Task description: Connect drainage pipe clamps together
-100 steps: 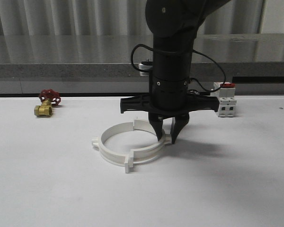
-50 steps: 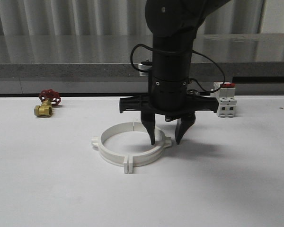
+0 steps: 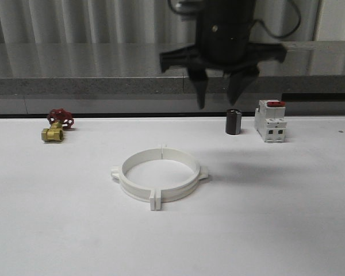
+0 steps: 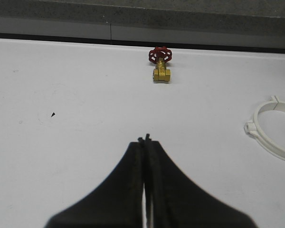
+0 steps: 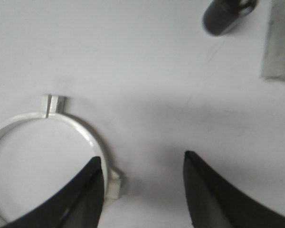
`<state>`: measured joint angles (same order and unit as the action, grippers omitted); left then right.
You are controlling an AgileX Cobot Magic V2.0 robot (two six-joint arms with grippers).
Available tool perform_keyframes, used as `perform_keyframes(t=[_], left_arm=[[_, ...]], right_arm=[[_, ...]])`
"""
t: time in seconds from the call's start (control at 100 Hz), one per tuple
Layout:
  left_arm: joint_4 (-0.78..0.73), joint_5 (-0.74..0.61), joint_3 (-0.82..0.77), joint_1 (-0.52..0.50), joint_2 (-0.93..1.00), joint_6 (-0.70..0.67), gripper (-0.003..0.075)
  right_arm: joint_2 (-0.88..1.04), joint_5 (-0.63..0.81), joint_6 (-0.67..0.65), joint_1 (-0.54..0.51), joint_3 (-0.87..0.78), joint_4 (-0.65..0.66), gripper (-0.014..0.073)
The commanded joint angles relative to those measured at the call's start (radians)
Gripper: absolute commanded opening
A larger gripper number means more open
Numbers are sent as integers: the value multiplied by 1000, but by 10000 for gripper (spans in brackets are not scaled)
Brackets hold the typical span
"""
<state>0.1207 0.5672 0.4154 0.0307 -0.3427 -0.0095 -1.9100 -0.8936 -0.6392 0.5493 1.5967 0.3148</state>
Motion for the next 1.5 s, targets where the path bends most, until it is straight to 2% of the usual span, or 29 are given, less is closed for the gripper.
perform_keyframes(t=[0.0,0.14,0.41,0.68,0.77,0.84,1.03,1.17,1.49], left_arm=[[7,-70,27,-1,-8,-1,-20],[7,-70,27,-1,-8,-1,-20],[7,-70,27,-1,-8,-1,-20],[7,-70,27,-1,-8,-1,-20],[7,-70,27,-1,-8,-1,-20],[7,-70,27,-1,-8,-1,-20],[7,-70,27,-1,-8,-1,-20],[7,-70,27,-1,-8,-1,-20],[7,-68,27,-1,-8,-1,-20]], right_arm=[[140,13,50,-39,-2,58,398],[309,43,84,-122,-126,58,398],[696,155,91,-278,-504,58,398],[1171,150,90,-322,-818,58,391],[1348,133,89,-322,-891,58,325],[1487,118,89,-322,-935,58,227],[1813,64,90,-322,-1015,94,-122],[1946,14,91,-321,-1046,144,-118],[1922,-40,91,-321,-1058,153,-118]])
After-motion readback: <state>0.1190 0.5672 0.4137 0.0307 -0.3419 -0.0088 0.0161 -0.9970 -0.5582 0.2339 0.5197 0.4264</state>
